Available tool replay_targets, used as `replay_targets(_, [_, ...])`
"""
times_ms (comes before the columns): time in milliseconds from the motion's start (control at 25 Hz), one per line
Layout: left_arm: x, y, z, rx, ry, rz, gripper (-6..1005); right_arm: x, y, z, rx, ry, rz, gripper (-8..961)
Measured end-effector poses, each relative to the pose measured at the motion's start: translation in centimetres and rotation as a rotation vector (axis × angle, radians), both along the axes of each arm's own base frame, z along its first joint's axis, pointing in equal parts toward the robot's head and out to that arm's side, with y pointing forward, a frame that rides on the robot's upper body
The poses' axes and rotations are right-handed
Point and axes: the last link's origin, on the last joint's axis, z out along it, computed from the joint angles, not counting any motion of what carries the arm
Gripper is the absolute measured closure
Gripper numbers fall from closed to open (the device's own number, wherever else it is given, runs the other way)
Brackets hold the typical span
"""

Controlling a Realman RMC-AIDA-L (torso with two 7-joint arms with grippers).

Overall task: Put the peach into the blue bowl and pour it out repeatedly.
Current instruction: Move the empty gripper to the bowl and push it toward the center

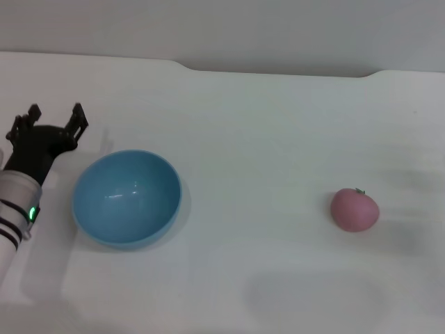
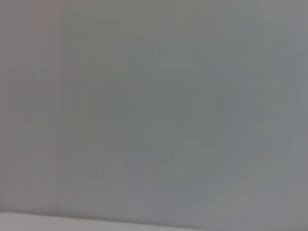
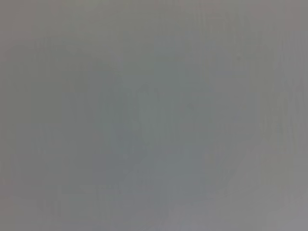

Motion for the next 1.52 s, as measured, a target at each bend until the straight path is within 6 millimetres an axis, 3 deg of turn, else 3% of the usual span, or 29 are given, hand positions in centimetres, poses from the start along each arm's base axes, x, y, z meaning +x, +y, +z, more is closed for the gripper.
replay_targets(320, [-0.2, 2.8, 1.9, 0.0, -0.107, 0.017, 213, -0.1, 0.2, 0.0, -0.001, -0.002, 0.005, 375])
replay_targets(360, [0.3, 4.5, 3.1, -0.046, -0.16, -0.023, 213, -0.1, 0.2, 0.0, -0.001, -0.002, 0.005, 375])
replay_targets(600, [2.4, 8.8, 6.4, -0.215, -0.256, -0.041, 213, -0.2, 0.2, -0.1, -0.004, 0.002, 0.005, 375])
replay_targets(760, [4.9, 10.0, 7.5, -0.329, -0.219, -0.053, 213, -0.2, 0.2, -0.1, -0.004, 0.002, 0.003, 376])
replay_targets(960, [7.5, 10.0, 8.7, -0.49, -0.208, -0.035, 213, -0.2, 0.2, -0.1, -0.004, 0.001, 0.004, 376])
replay_targets(1240, [8.1, 8.1, 10.7, -0.72, -0.119, 0.232, 213, -0.5, 0.7, 0.1, -0.001, -0.004, 0.017, 376])
replay_targets(1520, [8.4, 4.9, 13.1, -0.833, -0.157, 0.305, 214, -0.3, 1.6, 0.1, -0.027, -0.02, -0.008, 376])
